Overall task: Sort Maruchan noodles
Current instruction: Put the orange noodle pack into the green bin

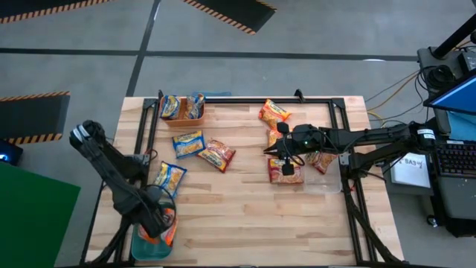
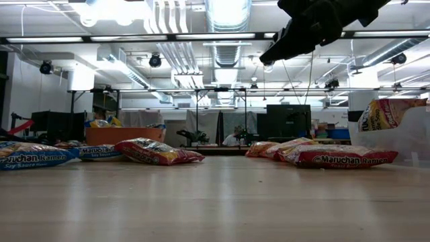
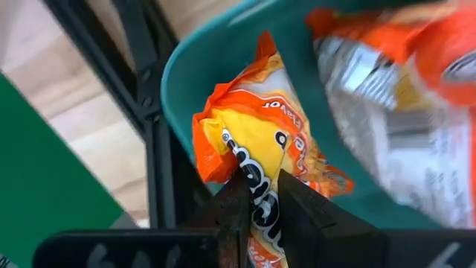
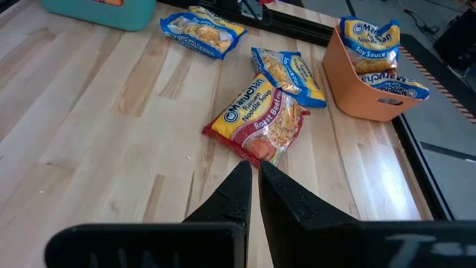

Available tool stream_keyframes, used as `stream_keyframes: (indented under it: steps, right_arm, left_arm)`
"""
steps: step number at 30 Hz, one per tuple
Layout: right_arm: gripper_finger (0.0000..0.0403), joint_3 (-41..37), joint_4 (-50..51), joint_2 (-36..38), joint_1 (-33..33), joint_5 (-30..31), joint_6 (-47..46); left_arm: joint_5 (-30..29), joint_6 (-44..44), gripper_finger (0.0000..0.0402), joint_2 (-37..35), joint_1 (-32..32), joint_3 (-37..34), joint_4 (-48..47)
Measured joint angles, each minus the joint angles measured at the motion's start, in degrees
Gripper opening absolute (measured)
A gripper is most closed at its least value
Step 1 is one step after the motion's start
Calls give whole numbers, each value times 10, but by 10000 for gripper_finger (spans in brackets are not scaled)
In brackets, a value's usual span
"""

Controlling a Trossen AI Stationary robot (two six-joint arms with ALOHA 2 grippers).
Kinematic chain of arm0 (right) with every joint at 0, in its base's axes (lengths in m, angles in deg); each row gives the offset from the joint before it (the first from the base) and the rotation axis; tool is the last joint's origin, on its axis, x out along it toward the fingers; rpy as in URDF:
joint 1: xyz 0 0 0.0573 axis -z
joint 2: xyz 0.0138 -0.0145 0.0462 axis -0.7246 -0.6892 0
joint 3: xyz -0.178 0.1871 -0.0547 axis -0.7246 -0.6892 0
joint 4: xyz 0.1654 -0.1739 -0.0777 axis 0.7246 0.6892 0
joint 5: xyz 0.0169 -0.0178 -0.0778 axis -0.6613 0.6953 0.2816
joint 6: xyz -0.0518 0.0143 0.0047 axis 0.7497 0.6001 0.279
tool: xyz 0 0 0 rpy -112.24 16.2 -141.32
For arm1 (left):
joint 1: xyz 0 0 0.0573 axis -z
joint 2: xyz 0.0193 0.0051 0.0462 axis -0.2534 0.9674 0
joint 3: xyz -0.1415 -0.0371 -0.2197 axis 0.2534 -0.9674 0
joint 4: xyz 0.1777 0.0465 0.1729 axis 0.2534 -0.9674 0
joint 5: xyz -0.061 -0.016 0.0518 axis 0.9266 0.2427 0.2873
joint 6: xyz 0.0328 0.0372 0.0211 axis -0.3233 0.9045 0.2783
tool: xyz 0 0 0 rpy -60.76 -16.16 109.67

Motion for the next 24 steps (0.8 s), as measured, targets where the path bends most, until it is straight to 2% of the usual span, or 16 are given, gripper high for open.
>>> stream_keyframes:
  steps: [5,19,24]
  right_arm:
    - [18,0,0,0,0,0,0]
    - [18,0,0,0,0,0,-2]
    - [18,0,0,0,0,0,-5]
  left_arm:
    - [-34,30,38,10,-23,0,2]
    - [-45,145,39,50,-79,0,52]
    - [-46,163,64,52,-86,0,56]
